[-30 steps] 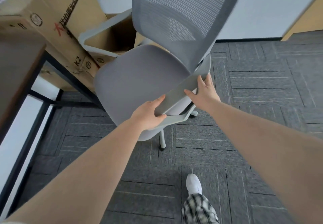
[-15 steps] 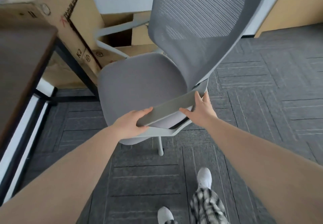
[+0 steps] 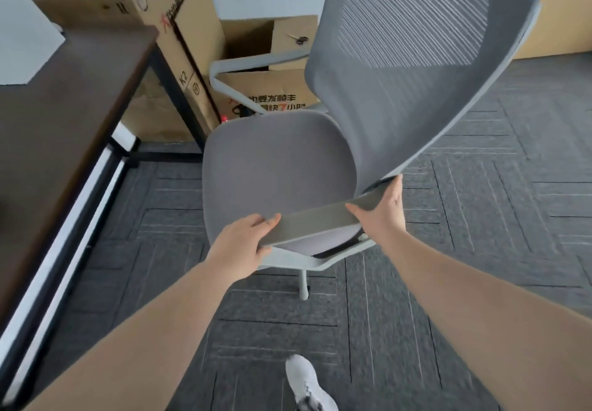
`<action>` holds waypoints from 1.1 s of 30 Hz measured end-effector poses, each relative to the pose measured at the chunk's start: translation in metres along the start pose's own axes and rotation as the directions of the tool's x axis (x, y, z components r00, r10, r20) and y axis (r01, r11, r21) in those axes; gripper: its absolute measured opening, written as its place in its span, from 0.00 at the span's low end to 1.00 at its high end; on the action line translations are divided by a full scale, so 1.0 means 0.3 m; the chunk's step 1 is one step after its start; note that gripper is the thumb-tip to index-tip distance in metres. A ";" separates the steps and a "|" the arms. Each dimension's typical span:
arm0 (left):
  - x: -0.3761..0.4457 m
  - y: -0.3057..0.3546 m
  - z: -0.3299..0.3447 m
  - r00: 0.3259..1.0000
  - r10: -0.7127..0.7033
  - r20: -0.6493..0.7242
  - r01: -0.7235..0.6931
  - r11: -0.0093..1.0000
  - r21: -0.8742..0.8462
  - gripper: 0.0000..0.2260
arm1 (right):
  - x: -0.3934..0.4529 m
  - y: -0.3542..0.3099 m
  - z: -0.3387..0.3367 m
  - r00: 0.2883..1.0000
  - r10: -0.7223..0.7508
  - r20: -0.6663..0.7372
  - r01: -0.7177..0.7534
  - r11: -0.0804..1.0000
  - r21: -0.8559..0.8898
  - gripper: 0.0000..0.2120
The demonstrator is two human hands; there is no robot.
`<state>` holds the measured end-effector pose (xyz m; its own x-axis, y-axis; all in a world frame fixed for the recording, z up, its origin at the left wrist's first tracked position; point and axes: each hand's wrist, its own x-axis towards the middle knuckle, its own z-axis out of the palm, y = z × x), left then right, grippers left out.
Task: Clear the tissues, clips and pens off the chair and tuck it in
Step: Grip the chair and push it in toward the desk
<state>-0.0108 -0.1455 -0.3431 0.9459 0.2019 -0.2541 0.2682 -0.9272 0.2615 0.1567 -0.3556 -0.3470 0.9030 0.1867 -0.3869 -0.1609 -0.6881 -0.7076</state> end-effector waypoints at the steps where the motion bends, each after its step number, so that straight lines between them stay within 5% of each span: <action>1: -0.014 -0.005 0.009 1.000 -0.003 -0.023 0.003 1.000 0.005 0.28 | -0.016 0.002 0.007 1.000 -0.010 -0.001 0.010 1.000 0.003 0.55; 18: -0.130 -0.326 -0.064 0.997 0.072 0.025 -0.073 0.997 0.010 0.28 | -0.270 -0.092 0.273 0.991 0.051 -0.122 -0.044 0.997 0.062 0.54; 33: -0.390 -0.765 -0.149 1.000 0.014 0.022 -0.015 0.999 0.038 0.28 | -0.454 -0.351 0.669 0.999 -0.027 -0.041 0.027 1.000 0.002 0.55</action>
<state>-0.1749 0.0578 -0.3316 0.9453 0.1820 -0.2707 0.2470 -0.9414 0.2298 -0.0291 -0.1679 -0.3384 0.9226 0.1763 -0.3430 -0.1369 -0.6817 -0.7187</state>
